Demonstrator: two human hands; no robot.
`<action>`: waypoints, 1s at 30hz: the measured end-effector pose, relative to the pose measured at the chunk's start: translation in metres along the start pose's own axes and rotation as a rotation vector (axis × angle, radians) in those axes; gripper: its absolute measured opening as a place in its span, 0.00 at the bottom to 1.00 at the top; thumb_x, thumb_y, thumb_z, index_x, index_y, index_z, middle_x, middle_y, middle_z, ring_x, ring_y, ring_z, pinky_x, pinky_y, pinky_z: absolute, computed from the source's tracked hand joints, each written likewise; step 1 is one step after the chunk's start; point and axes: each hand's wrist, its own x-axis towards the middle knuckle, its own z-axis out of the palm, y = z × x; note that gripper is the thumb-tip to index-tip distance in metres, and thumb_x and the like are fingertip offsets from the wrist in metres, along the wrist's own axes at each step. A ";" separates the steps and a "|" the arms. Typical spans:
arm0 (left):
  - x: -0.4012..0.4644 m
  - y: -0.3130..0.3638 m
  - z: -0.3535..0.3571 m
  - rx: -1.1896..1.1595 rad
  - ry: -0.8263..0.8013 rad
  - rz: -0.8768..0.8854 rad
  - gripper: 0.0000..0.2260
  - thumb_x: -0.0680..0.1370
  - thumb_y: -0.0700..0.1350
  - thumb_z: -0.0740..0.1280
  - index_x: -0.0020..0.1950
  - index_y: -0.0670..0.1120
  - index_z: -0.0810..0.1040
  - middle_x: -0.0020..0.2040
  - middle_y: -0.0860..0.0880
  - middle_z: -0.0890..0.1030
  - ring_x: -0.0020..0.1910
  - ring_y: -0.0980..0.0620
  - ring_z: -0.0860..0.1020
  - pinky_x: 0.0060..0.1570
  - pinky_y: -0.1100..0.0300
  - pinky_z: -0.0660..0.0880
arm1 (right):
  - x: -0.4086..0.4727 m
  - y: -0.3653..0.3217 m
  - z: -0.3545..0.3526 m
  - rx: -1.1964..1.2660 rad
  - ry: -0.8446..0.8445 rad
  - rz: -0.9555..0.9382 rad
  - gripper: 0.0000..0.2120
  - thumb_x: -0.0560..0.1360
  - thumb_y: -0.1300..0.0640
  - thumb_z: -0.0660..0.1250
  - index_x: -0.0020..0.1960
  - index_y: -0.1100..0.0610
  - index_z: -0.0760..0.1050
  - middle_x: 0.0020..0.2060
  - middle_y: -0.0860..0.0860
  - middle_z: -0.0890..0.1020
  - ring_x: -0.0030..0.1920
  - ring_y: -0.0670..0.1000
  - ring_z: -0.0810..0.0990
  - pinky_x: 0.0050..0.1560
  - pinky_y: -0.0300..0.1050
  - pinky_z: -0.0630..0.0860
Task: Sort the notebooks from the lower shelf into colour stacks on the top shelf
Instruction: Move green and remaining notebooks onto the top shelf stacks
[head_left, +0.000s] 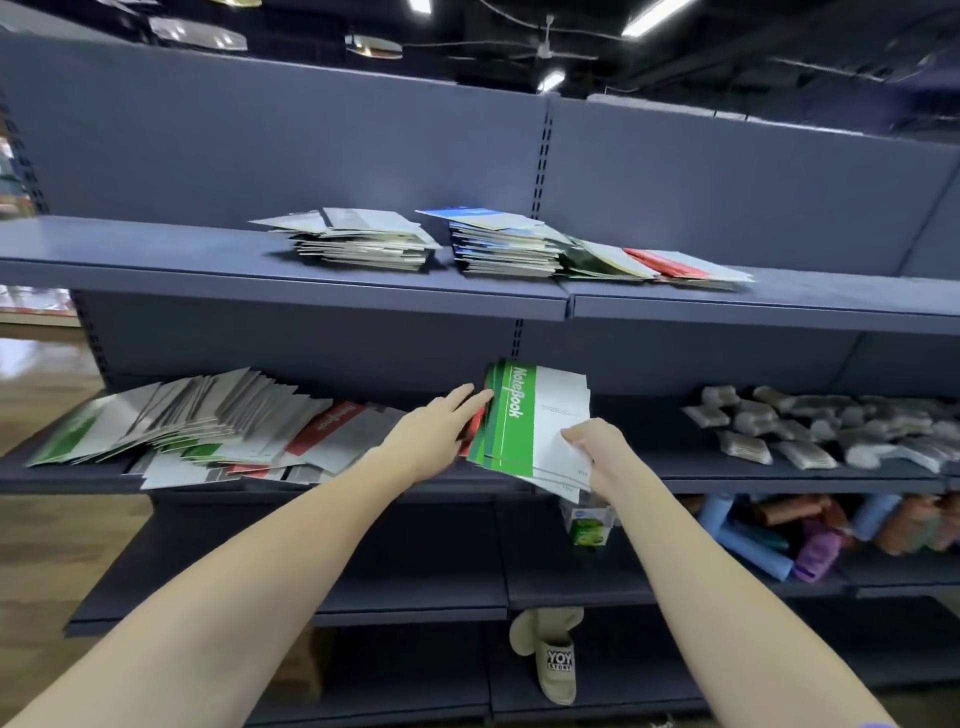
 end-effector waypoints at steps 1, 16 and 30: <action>0.003 0.008 -0.008 0.027 0.045 0.003 0.38 0.78 0.34 0.61 0.81 0.57 0.49 0.82 0.51 0.51 0.70 0.45 0.69 0.57 0.50 0.76 | -0.009 -0.009 -0.007 0.014 -0.019 -0.013 0.16 0.72 0.62 0.68 0.59 0.62 0.73 0.62 0.55 0.76 0.62 0.59 0.75 0.67 0.57 0.70; 0.015 0.060 -0.110 0.276 0.550 0.126 0.35 0.60 0.34 0.80 0.63 0.48 0.71 0.61 0.47 0.77 0.50 0.44 0.73 0.27 0.55 0.75 | -0.059 -0.113 -0.049 -0.064 -0.335 -0.283 0.04 0.71 0.57 0.70 0.45 0.55 0.80 0.55 0.51 0.77 0.53 0.53 0.76 0.51 0.48 0.71; 0.081 0.003 -0.184 -0.095 0.511 -0.128 0.24 0.75 0.29 0.61 0.70 0.43 0.72 0.68 0.44 0.72 0.61 0.40 0.76 0.60 0.48 0.73 | -0.020 -0.187 0.001 0.122 -0.241 -0.315 0.11 0.65 0.63 0.70 0.48 0.59 0.79 0.57 0.56 0.81 0.56 0.56 0.80 0.64 0.58 0.75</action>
